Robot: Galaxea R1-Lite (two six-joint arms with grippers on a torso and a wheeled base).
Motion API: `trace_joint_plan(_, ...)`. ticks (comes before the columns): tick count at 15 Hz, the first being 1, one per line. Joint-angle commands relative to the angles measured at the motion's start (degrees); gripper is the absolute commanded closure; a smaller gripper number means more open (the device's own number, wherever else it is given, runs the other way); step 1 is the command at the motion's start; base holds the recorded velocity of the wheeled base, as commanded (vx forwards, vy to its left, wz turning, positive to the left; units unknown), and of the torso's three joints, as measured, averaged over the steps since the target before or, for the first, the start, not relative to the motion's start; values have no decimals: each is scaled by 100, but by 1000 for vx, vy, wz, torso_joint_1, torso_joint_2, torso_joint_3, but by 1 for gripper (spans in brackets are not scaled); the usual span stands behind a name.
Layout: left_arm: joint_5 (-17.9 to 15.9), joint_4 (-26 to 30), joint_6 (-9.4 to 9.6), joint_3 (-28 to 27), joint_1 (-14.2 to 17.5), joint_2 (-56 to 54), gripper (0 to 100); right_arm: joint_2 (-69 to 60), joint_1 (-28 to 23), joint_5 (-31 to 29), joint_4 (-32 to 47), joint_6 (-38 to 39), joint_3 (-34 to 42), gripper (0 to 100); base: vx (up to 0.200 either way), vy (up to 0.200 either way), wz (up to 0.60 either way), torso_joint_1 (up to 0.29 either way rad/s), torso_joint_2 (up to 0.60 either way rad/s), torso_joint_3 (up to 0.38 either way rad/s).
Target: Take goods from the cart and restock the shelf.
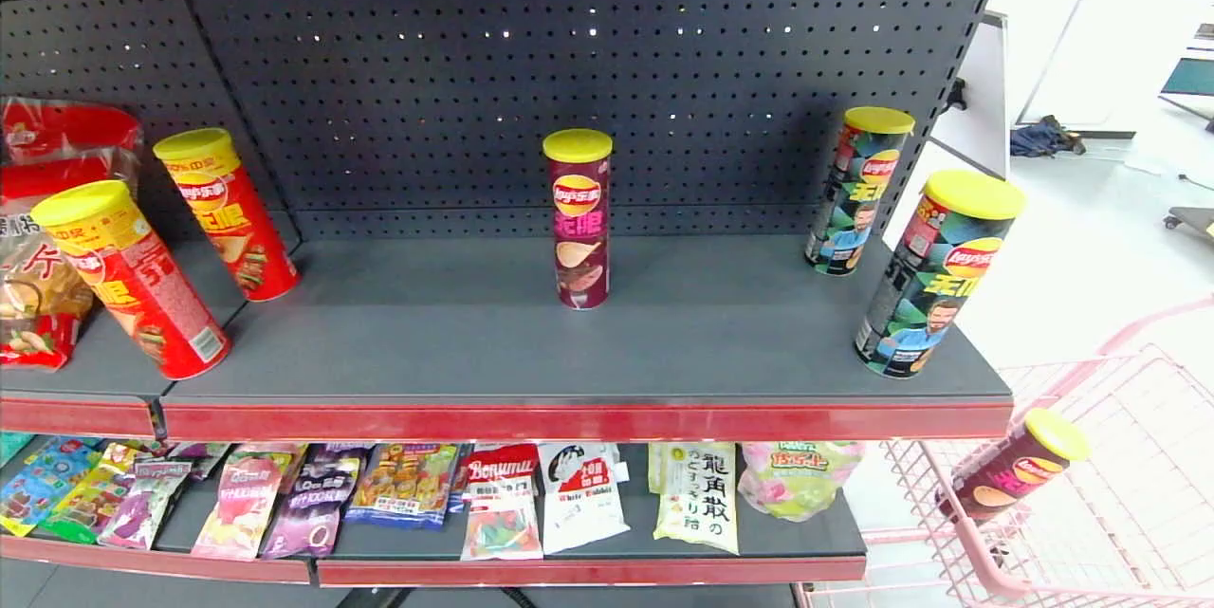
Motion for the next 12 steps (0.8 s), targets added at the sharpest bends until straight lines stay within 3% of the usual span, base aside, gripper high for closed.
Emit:
trace_joint_plan(1,1,0,-4,1,4,9,0,4,-1,4,-9,-2,0,0,0,-200,0,2,-2,2)
trace_joint_plan(7,1,0,-4,1,4,9,0,4,-1,4,0,-2,0,0,0,-200,0,4,4,3)
trace_joint_plan(12,1,0,-4,1,4,9,0,4,-1,4,-9,7,0,0,0,0,0,0,0,0)
